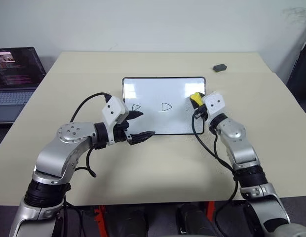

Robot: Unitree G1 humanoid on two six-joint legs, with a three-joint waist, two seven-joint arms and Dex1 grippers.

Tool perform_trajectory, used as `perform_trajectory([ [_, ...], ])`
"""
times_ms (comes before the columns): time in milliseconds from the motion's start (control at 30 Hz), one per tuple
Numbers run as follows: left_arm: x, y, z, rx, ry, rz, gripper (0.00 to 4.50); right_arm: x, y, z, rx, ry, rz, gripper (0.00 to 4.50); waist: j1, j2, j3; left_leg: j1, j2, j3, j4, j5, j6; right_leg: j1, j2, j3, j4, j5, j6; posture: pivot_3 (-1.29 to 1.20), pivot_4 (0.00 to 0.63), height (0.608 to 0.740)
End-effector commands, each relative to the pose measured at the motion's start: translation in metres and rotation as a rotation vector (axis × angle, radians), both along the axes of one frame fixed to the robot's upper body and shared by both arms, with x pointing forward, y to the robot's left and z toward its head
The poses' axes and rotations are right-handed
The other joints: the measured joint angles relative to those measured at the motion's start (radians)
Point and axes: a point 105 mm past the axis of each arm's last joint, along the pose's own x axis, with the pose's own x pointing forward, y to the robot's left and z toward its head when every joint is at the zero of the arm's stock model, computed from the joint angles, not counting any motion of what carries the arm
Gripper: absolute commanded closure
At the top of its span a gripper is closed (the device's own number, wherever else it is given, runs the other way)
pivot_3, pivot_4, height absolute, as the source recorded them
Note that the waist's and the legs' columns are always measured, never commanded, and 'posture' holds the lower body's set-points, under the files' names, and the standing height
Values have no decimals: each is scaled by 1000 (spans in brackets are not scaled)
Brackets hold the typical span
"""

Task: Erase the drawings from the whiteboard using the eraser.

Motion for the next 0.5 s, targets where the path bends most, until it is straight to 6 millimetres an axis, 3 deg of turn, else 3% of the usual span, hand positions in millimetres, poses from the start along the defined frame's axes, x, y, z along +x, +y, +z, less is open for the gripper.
perform_trajectory([
  [33,-2,0,6,4,-36,-9,0,0,4,-10,-31,33,7,3326,0,0,0,0,0,0,-1,0,0,-1,-1,0,0,0,0,0,150,740],
  [233,-2,1,5,5,-36,-6,0,-26,22,-59,-168,208,162,3326,-5,0,0,3,0,0,-1,0,0,2,-1,0,1,-1,0,0,150,740],
  [333,-1,2,5,6,-37,-6,0,-37,26,-74,-249,254,218,3326,-6,-1,0,4,0,0,-1,0,0,2,0,0,1,-1,1,0,150,740],
  [400,-1,2,5,7,-37,-6,0,-37,26,-72,-241,250,215,3326,-6,-1,0,4,0,1,0,0,0,2,0,0,1,-1,1,0,150,740],
  [500,-1,3,5,9,-38,-5,0,-31,27,-47,-180,160,202,3326,-5,-1,0,4,0,0,2,0,0,3,0,0,3,-3,5,0,150,740],
])
